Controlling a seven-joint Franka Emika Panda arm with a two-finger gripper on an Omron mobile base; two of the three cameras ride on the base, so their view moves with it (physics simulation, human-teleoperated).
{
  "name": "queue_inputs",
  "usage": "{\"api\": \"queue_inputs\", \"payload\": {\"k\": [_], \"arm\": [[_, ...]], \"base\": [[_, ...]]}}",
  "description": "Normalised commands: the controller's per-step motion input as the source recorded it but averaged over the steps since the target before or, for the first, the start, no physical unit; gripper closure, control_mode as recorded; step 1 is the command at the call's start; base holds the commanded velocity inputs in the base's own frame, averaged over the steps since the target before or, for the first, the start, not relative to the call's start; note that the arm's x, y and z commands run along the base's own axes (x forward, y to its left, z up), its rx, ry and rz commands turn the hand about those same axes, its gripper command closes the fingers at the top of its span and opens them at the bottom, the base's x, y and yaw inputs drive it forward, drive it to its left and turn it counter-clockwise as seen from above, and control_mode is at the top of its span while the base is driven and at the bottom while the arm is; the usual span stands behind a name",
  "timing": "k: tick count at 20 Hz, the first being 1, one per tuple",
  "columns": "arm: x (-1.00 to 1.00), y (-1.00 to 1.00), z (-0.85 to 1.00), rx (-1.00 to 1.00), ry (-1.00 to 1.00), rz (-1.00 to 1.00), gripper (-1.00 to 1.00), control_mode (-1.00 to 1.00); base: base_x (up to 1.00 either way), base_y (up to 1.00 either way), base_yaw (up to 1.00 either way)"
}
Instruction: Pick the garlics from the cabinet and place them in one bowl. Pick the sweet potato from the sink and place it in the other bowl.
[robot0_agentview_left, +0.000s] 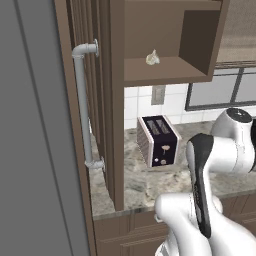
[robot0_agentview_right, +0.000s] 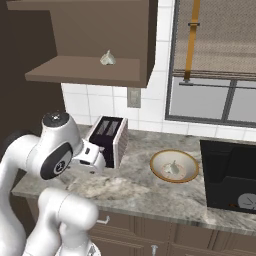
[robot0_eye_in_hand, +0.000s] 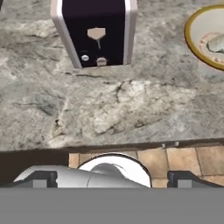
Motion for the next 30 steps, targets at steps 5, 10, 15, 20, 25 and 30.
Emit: {"api": "queue_inputs", "payload": {"k": [5, 10, 15, 20, 25, 30], "arm": [[-0.33, 0.68, 0.53, 0.00, -0.12, 0.15, -1.00, -1.00], [-0.65, 0.39, 0.67, -0.09, -0.27, 0.13, -1.00, -1.00], [-0.58, 0.35, 0.73, -0.07, -0.28, 0.12, -1.00, -1.00], [-0.35, 0.14, 0.77, -0.01, -0.26, 0.07, -1.00, -1.00], [-0.15, 0.00, 0.67, 0.06, -0.13, 0.00, -1.00, -1.00], [-0.19, 0.00, 0.76, 0.04, -0.16, 0.00, -1.00, -1.00]], "base": [[0.00, 0.00, 0.00], [0.00, 0.00, 0.00], [0.00, 0.00, 0.00], [0.00, 0.00, 0.00], [0.00, 0.00, 0.00], [0.00, 0.00, 0.00]]}}
